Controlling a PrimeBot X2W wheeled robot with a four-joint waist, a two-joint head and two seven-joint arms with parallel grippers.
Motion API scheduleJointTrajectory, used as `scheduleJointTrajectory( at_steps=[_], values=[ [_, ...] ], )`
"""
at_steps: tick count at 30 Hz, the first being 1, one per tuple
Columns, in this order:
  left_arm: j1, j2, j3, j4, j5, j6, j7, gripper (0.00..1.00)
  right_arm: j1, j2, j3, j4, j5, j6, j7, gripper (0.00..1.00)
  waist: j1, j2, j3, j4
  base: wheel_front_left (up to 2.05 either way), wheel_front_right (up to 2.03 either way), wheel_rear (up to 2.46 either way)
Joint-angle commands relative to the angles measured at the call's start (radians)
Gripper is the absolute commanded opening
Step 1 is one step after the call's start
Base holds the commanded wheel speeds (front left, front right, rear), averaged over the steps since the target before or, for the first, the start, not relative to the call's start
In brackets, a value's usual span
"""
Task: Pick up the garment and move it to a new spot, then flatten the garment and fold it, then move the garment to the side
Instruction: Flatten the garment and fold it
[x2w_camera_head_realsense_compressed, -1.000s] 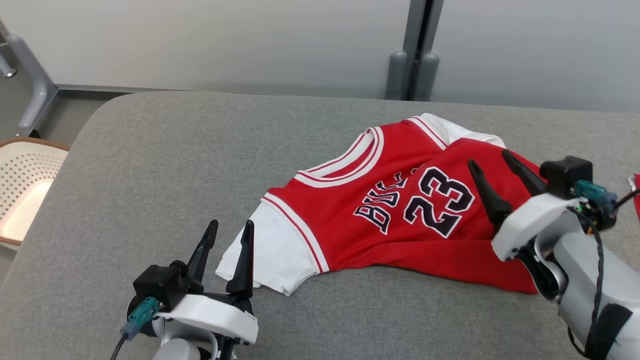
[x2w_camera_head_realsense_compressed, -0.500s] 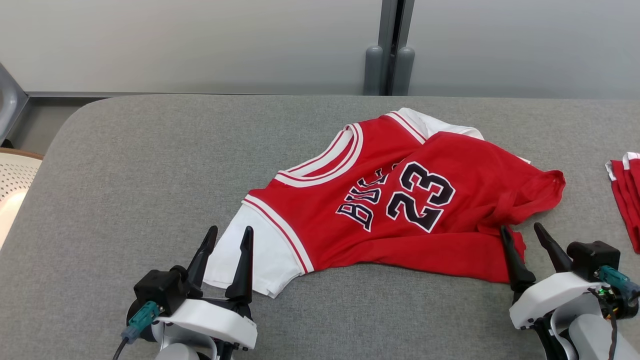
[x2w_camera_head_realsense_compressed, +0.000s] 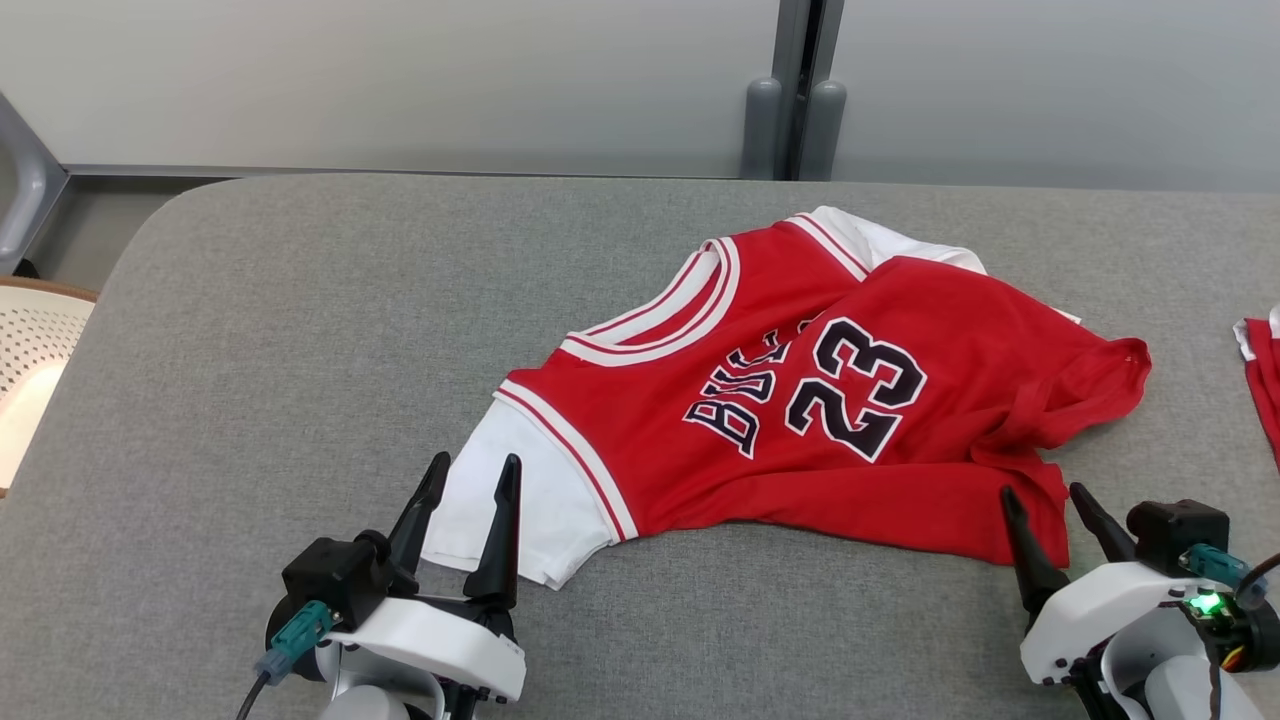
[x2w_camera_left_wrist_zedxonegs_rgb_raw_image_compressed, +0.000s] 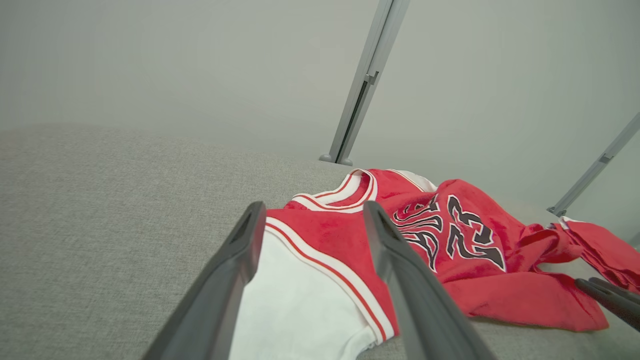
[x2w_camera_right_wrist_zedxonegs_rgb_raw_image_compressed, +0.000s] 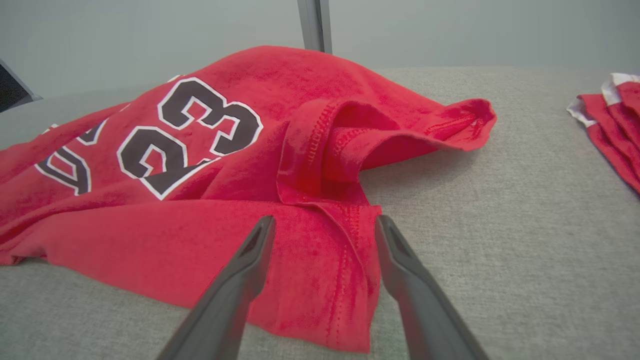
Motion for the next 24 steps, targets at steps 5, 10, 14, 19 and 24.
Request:
scheduleJointTrajectory(
  at_steps=[5, 10, 14, 19, 24],
  values=[
    [-0.019, 0.004, -0.002, 0.001, -0.001, -0.001, -0.001, 1.0, 0.009, 0.018, -0.061, -0.01, -0.03, 0.0, 0.026, 1.0, 0.0, -0.0001, 0.016, 0.013, 0.0, 0.0, 0.0],
    [-0.025, 0.004, -0.006, 0.001, 0.0, -0.002, -0.001, 1.0, -0.002, 0.029, -0.085, -0.013, -0.025, 0.0, 0.04, 0.0, 0.0, -0.0001, 0.032, 0.02, 0.0, 0.0, 0.0],
    [-0.03, 0.004, -0.009, 0.003, 0.002, -0.001, -0.001, 1.0, -0.013, 0.036, -0.089, -0.024, -0.037, 0.0, 0.028, 0.0, 0.0, -0.0001, 0.038, 0.016, 0.0, 0.0, 0.0],
    [-0.016, 0.004, -0.002, 0.007, 0.006, -0.001, -0.001, 1.0, 0.018, 0.041, -0.107, -0.081, -0.008, 0.0, 0.037, 0.0, 0.0, -0.0001, 0.026, -0.005, 0.0, 0.0, 0.0],
    [0.001, 0.004, 0.005, 0.009, 0.004, -0.003, -0.001, 1.0, 0.083, 0.05, -0.149, -0.195, 0.063, 0.0, 0.128, 0.0, 0.0, -0.0001, 0.003, -0.043, 0.0, 0.0, 0.0]
  ],
)
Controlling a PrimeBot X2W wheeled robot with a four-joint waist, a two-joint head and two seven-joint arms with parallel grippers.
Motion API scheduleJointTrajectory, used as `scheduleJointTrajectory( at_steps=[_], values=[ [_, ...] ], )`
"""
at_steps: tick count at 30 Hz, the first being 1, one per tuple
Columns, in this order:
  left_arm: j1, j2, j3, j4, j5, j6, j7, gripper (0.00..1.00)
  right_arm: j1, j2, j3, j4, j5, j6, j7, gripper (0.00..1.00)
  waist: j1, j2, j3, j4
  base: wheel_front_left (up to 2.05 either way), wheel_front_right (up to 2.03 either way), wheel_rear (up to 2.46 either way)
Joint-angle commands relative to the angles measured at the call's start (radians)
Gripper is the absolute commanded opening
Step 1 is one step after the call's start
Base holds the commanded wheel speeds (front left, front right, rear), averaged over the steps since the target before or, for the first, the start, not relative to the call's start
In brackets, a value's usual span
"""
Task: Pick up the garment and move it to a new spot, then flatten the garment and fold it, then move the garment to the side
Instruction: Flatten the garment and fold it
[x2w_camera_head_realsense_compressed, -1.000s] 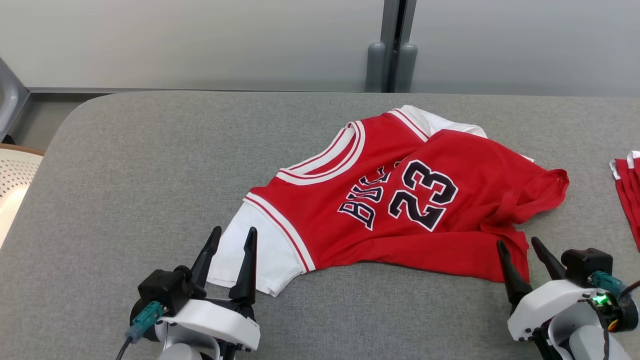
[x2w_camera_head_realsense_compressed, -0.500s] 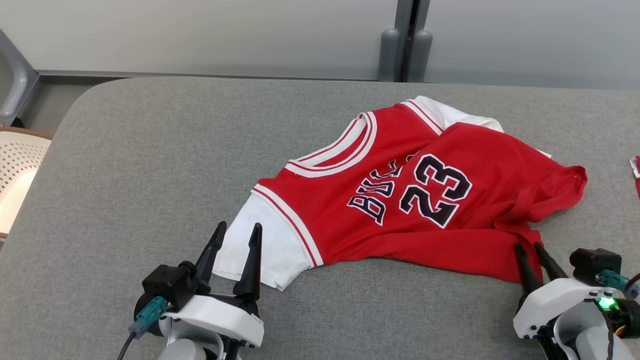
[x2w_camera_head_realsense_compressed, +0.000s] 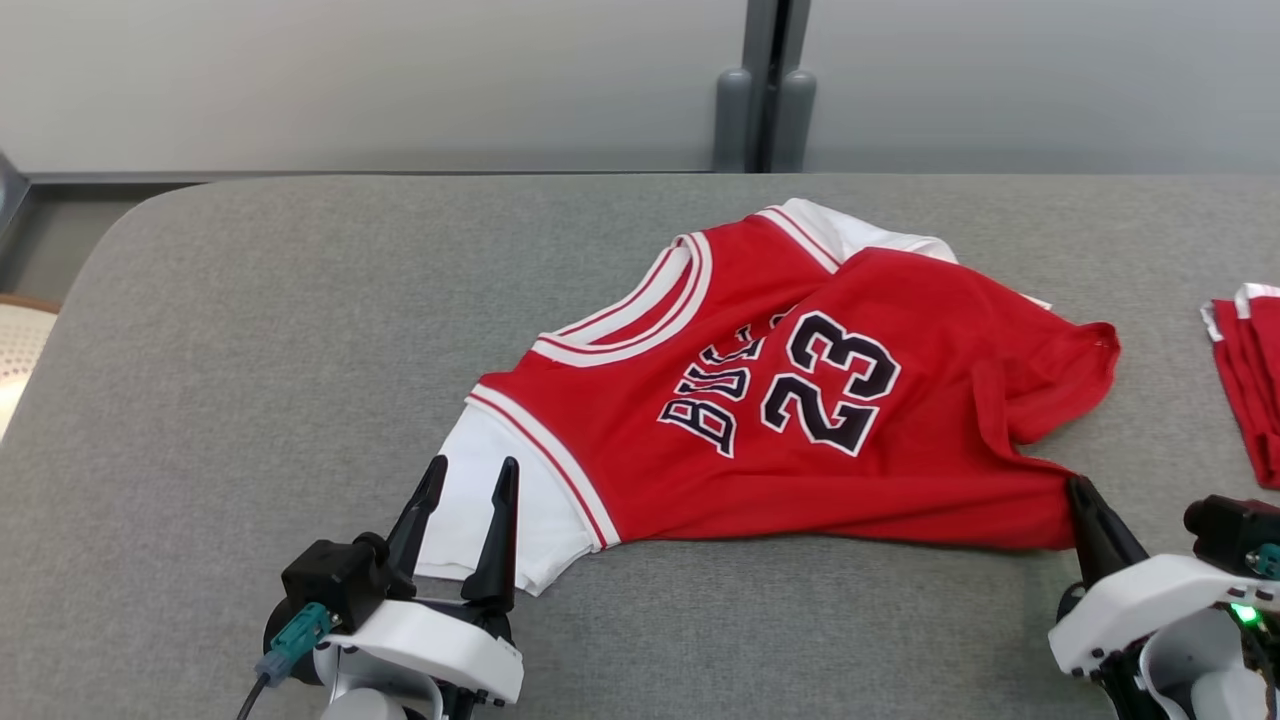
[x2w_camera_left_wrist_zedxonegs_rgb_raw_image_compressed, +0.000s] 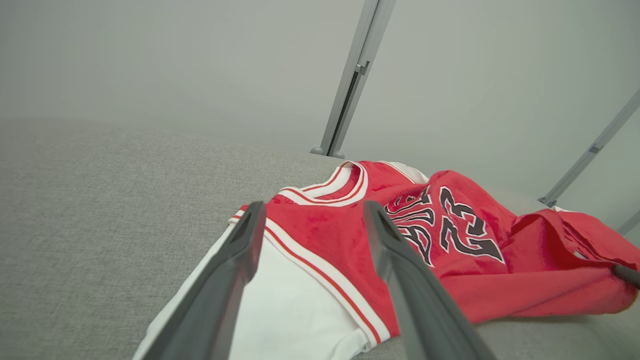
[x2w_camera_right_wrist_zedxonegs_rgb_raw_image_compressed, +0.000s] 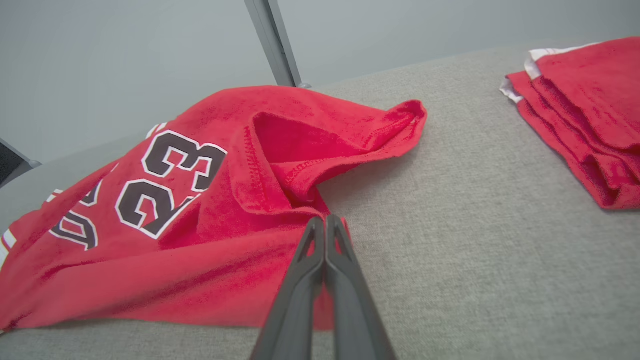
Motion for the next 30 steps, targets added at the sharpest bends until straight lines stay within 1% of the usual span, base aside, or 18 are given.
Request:
scheduleJointTrajectory(
  at_steps=[1, 5, 8, 13, 14, 15, 16, 17, 18, 21, 25, 27, 30],
  values=[
    [0.007, 0.003, 0.003, 0.0, -0.004, -0.003, -0.001, 1.0, 0.04, 0.001, -0.012, -0.047, 0.029, 0.0, 0.049, 0.0, 0.0, 0.0, -0.015, -0.023, 0.0, 0.0, 0.0],
    [0.009, 0.003, -0.001, -0.004, -0.013, -0.001, -0.001, 1.0, 0.122, -0.01, -0.029, -0.171, 0.05, 0.0, 0.149, 0.0, 0.0, 0.0, -0.025, -0.049, 0.0, 0.0, 0.0],
    [0.006, 0.004, -0.004, -0.007, -0.02, 0.003, -0.001, 1.0, 0.184, -0.001, -0.049, -0.254, 0.055, 0.0, 0.213, 0.0, 0.0, 0.0, -0.026, -0.062, 0.0, 0.0, 0.0],
    [-0.006, 0.004, -0.007, -0.006, -0.024, 0.006, -0.001, 1.0, 0.277, 0.016, -0.043, -0.363, 0.066, 0.0, 0.315, 0.0, 0.0, 0.0, -0.024, -0.068, 0.0, 0.0, 0.0],
    [-0.007, 0.004, -0.007, -0.005, -0.025, 0.005, -0.001, 1.0, 0.293, 0.018, -0.031, -0.383, 0.076, 0.0, 0.336, 0.29, 0.0, 0.0, -0.023, -0.069, 0.0, 0.0, 0.0],
    [-0.007, 0.004, -0.007, -0.005, -0.025, 0.005, -0.001, 1.0, 0.293, 0.018, -0.031, -0.383, 0.076, 0.0, 0.336, 0.29, 0.0, 0.0, -0.023, -0.069, 0.0, 0.0, 0.0],
    [-0.008, 0.004, -0.005, -0.004, -0.026, 0.005, -0.001, 1.0, 0.311, 0.021, -0.031, -0.398, 0.087, 0.0, 0.357, 0.44, 0.0, 0.0, -0.023, -0.069, 0.0, 0.0, 0.0],
    [-0.007, 0.004, -0.003, -0.003, -0.026, 0.003, -0.001, 1.0, 0.326, 0.02, -0.035, -0.413, 0.091, 0.0, 0.374, 0.8, 0.0, 0.0, -0.023, -0.07, 0.0, 0.0, 0.0],
    [-0.006, 0.003, -0.001, -0.003, -0.026, 0.001, -0.001, 1.0, 0.333, 0.019, -0.043, -0.43, 0.087, 0.0, 0.381, 1.0, 0.0, 0.0, -0.024, -0.07, 0.0, 0.0, 0.0],
    [-0.003, 0.004, 0.002, 0.0, -0.026, -0.002, -0.001, 1.0, 0.336, 0.036, -0.08, -0.453, 0.056, 0.0, 0.377, 1.0, 0.0, 0.0, -0.025, -0.069, 0.0, 0.0, 0.0],
    [-0.002, 0.004, 0.001, 0.003, -0.026, -0.003, -0.001, 1.0, 0.319, 0.053, -0.134, -0.444, -0.011, 0.0, 0.33, 1.0, 0.0, 0.0, -0.03, -0.062, 0.0, 0.0, 0.0],
    [-0.004, 0.004, 0.002, 0.004, -0.025, -0.004, -0.001, 1.0, 0.32, 0.059, -0.148, -0.426, -0.041, 0.0, 0.296, 1.0, 0.0, 0.0, -0.032, -0.058, 0.0, 0.0, 0.0],
    [-0.001, 0.004, 0.007, 0.003, -0.022, -0.005, -0.001, 1.0, 0.31, 0.07, -0.152, -0.412, -0.022, 0.0, 0.201, 1.0, 0.0, 0.0, -0.033, -0.053, 0.0, 0.0, 0.0]
  ],
)
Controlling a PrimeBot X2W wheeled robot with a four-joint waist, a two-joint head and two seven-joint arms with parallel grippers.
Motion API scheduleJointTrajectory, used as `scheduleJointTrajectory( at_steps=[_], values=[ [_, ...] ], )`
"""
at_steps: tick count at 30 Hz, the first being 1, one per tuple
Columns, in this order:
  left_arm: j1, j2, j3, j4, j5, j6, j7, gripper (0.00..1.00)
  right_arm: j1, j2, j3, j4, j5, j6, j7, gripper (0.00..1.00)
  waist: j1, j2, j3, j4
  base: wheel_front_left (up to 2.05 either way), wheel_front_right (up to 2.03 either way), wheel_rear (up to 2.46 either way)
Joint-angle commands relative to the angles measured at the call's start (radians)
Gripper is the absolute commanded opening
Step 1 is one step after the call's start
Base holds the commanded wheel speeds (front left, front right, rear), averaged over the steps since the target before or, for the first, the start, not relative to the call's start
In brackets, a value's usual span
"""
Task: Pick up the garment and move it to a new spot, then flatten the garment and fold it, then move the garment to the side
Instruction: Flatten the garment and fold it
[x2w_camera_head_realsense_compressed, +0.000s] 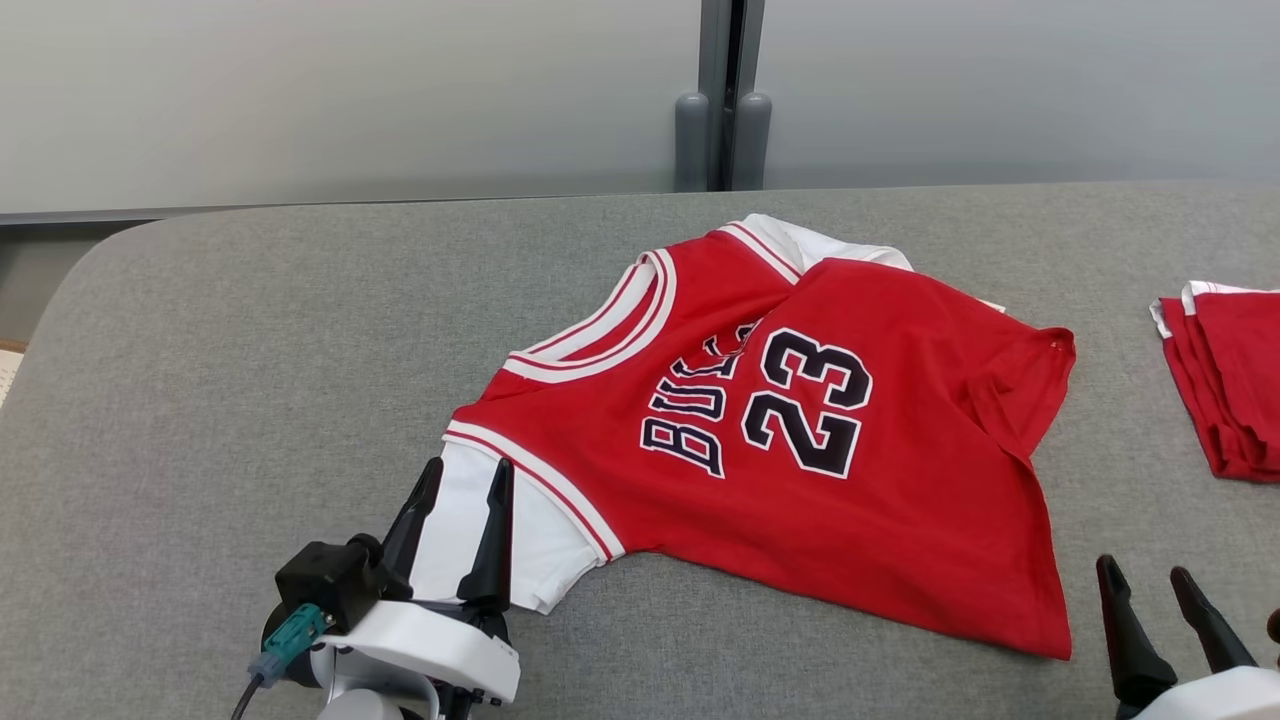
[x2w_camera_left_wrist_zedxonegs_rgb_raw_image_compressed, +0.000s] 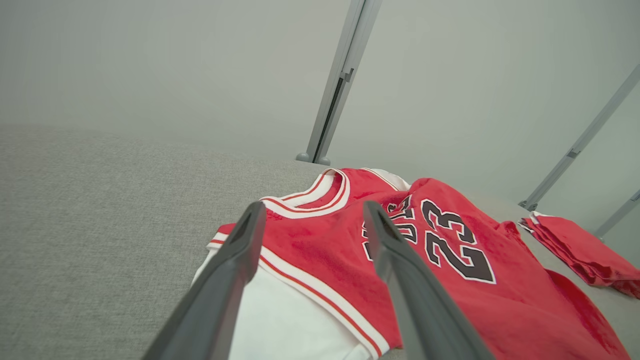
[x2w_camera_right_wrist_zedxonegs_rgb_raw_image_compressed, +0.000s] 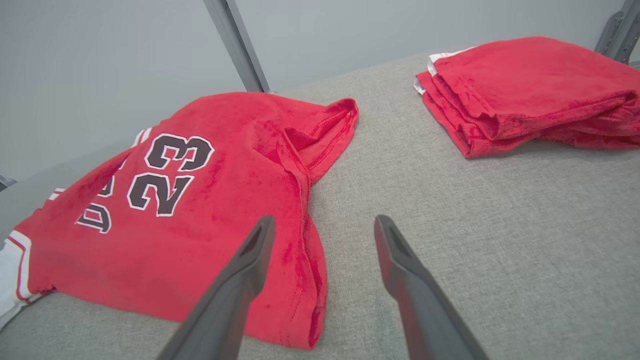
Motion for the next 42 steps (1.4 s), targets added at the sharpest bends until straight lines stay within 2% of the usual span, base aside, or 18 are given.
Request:
scheduleJointTrajectory(
  at_steps=[1, 7, 9, 13, 25, 30, 32, 33, 34, 35, 38, 42],
  values=[
    [-0.005, 0.004, 0.006, -0.001, 0.0, -0.005, -0.001, 1.0, -0.015, 0.001, 0.009, 0.005, 0.017, 0.0, -0.045, 1.0, 0.0, -0.0001, 0.0, 0.002, 0.0, 0.0, 0.0],
    [0.001, 0.004, 0.014, 0.01, 0.025, 0.004, -0.001, 1.0, -0.054, -0.065, 0.147, 0.062, 0.05, 0.0, -0.373, 1.0, 0.0, -0.0001, 0.006, 0.01, 0.0, 0.0, 0.0],
    [0.003, 0.004, 0.018, 0.031, 0.039, 0.024, -0.001, 1.0, -0.078, -0.072, 0.175, 0.088, 0.063, 0.0, -0.419, 1.0, 0.0, -0.0001, 0.008, 0.011, 0.0, 0.0, 0.0],
    [-0.015, 0.004, 0.026, 0.125, 0.078, 0.081, -0.001, 1.0, -0.115, -0.099, 0.216, 0.136, 0.051, 0.0, -0.453, 1.0, 0.0, -0.0001, 0.011, 0.016, 0.0, 0.0, 0.0],
    [-0.106, 0.006, 0.026, 0.448, 0.118, 0.143, 0.007, 1.0, -0.147, -0.094, 0.237, 0.221, 0.057, 0.0, -0.493, 1.0, 0.0, -0.0001, 0.015, 0.003, 0.0, 0.0, 0.0],
    [-0.125, 0.007, 0.018, 0.526, 0.109, 0.132, 0.028, 1.0, -0.151, -0.092, 0.238, 0.243, 0.059, 0.0, -0.501, 1.0, 0.0, -0.0001, 0.007, 0.004, 0.0, 0.0, 0.0],
    [-0.131, 0.007, 0.009, 0.552, 0.105, 0.114, 0.037, 1.0, -0.152, -0.09, 0.233, 0.255, 0.056, 0.0, -0.502, 1.0, 0.0, -0.0001, 0.002, 0.005, 0.0, 0.0, 0.0],
    [-0.134, 0.006, 0.005, 0.56, 0.099, 0.102, 0.037, 0.57, -0.152, -0.087, 0.229, 0.262, 0.054, 0.0, -0.502, 1.0, 0.0, -0.0001, -0.001, 0.005, 0.0, 0.0, 0.0],
    [-0.138, 0.005, 0.002, 0.564, 0.094, 0.09, 0.035, 0.03, -0.151, -0.085, 0.222, 0.272, 0.05, 0.0, -0.502, 1.0, 0.0, -0.0001, -0.003, 0.006, 0.0, 0.0, 0.0],
    [-0.142, 0.005, 0.0, 0.566, 0.088, 0.076, 0.033, 0.0, -0.149, -0.082, 0.215, 0.284, 0.045, 0.0, -0.498, 1.0, 0.0, -0.0001, -0.004, 0.007, 0.0, 0.0, 0.0],
    [-0.162, 0.005, 0.011, 0.545, 0.061, 0.05, 0.016, 0.0, -0.139, -0.072, 0.174, 0.335, 0.021, 0.0, -0.46, 1.0, 0.0, -0.0001, -0.007, 0.008, 0.0, 0.0, 0.0],
    [-0.176, 0.006, 0.047, 0.467, 0.044, 0.049, 0.0, 0.0, -0.119, -0.036, 0.159, 0.379, 0.011, 0.0, -0.413, 1.0, 0.0, -0.0001, -0.012, 0.015, 0.0, 0.0, 0.0]
  ],
)
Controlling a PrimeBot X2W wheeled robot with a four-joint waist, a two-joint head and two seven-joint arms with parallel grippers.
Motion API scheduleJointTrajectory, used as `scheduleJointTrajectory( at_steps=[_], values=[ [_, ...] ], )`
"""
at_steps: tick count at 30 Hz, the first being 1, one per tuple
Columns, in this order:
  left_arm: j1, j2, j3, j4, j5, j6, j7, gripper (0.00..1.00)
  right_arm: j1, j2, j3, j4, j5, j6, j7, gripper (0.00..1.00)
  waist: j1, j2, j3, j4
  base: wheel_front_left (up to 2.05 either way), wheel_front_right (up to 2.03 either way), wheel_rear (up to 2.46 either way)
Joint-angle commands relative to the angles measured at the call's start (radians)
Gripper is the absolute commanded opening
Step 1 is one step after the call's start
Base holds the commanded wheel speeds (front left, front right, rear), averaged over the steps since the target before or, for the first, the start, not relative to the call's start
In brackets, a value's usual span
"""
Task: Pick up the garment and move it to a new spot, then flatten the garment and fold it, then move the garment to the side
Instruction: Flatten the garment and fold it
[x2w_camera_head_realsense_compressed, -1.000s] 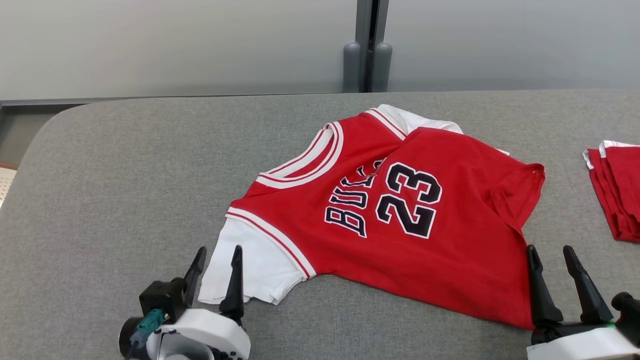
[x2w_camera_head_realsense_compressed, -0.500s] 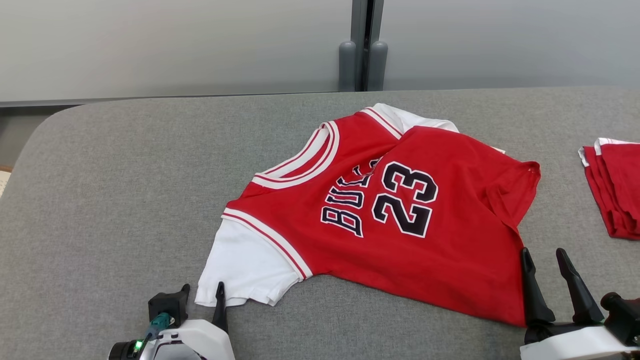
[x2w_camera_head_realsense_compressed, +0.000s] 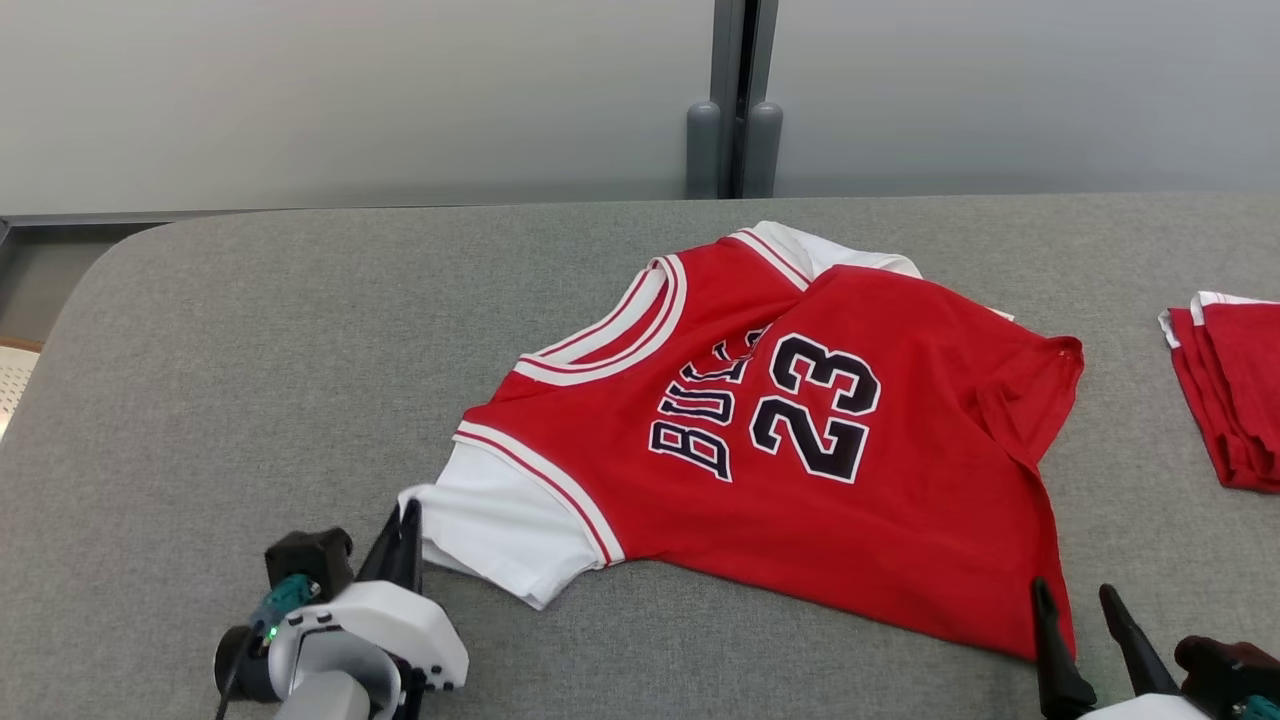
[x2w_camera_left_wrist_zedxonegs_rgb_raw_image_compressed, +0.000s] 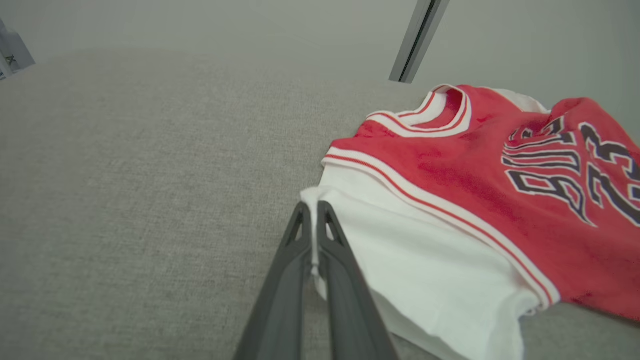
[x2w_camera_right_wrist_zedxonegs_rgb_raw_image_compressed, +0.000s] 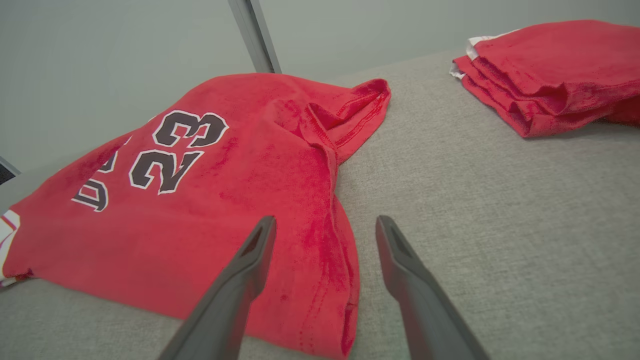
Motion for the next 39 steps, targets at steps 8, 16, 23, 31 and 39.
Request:
scheduleJointTrajectory(
  at_steps=[8, 16, 23, 31, 39],
  values=[
    [0.045, 0.005, 0.116, -0.333, 0.02, -0.006, -0.006, 0.0, 0.037, 0.041, 0.02, 0.043, 0.061, 0.0, 0.092, 1.0, 0.0, -0.0001, -0.011, -0.005, 0.0, 0.0, 0.0],
    [0.103, 0.005, 0.103, -0.417, 0.014, -0.006, -0.007, 0.0, 0.041, 0.058, 0.059, 0.073, 0.139, 0.0, 0.19, 1.0, 0.0, -0.0001, -0.023, -0.006, 0.0, 0.0, 0.0],
    [0.116, 0.005, 0.079, -0.423, 0.004, -0.002, -0.007, 0.0, 0.033, 0.066, 0.078, 0.094, 0.194, 0.0, 0.238, 1.0, 0.0, -0.0001, -0.026, 0.006, 0.0, 0.0, 0.0],
    [0.114, 0.005, 0.07, -0.43, -0.001, 0.002, -0.007, 0.0, 0.015, 0.039, 0.115, 0.063, 0.234, 0.0, 0.247, 0.0, 0.0, -0.0001, -0.021, 0.018, 0.0, 0.0, 0.0],
    [0.111, 0.005, 0.088, -0.455, -0.031, 0.002, -0.007, 0.0, -0.012, -0.027, 0.116, -0.038, 0.242, 0.0, 0.163, 0.0, 0.0, -0.0001, -0.024, 0.02, 0.0, 0.0, 0.0]
  ],
)
